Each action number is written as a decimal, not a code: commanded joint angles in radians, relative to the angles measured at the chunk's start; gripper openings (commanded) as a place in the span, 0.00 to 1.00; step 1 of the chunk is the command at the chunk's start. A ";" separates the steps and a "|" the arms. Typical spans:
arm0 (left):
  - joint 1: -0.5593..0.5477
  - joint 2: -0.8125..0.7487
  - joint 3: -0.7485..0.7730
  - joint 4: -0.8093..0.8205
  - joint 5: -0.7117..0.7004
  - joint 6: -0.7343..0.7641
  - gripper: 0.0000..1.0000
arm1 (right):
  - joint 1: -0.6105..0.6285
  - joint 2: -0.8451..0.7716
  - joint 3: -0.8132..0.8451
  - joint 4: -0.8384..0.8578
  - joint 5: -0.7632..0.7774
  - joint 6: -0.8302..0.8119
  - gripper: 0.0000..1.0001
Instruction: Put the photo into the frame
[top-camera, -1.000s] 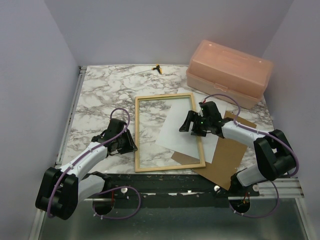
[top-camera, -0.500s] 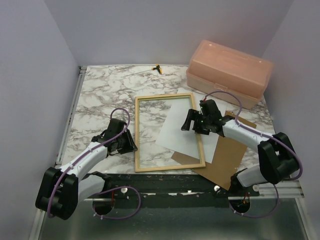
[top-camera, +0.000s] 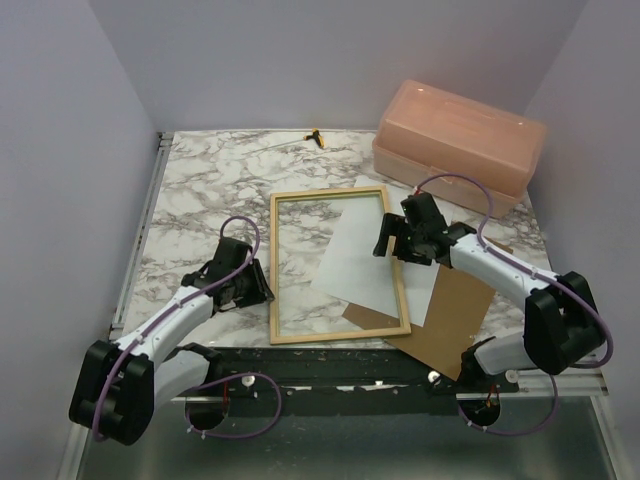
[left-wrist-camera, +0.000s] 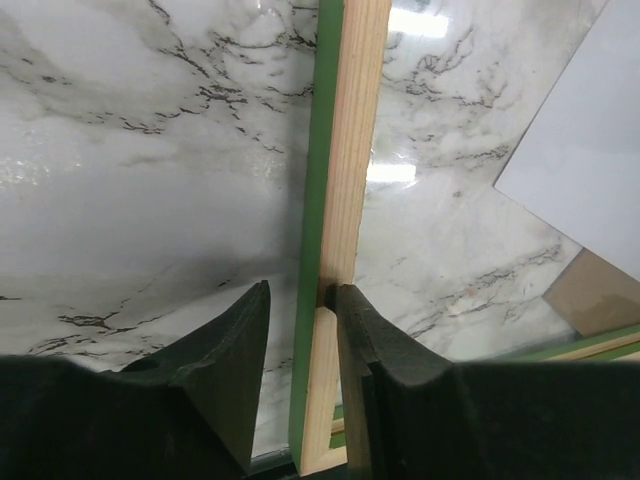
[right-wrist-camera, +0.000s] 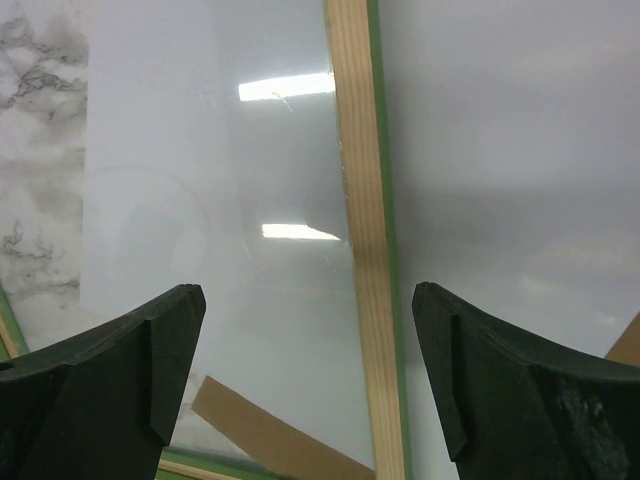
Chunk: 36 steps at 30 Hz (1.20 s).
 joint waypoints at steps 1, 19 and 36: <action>0.002 -0.122 0.002 -0.027 -0.008 0.046 0.42 | 0.007 -0.065 -0.023 -0.071 0.071 0.007 0.95; 0.004 -0.487 0.211 -0.182 0.212 0.055 0.94 | -0.047 -0.104 -0.193 -0.030 -0.097 -0.022 0.93; 0.003 -0.529 0.245 -0.253 0.230 0.035 0.93 | -0.034 0.023 -0.157 0.092 -0.247 -0.053 0.25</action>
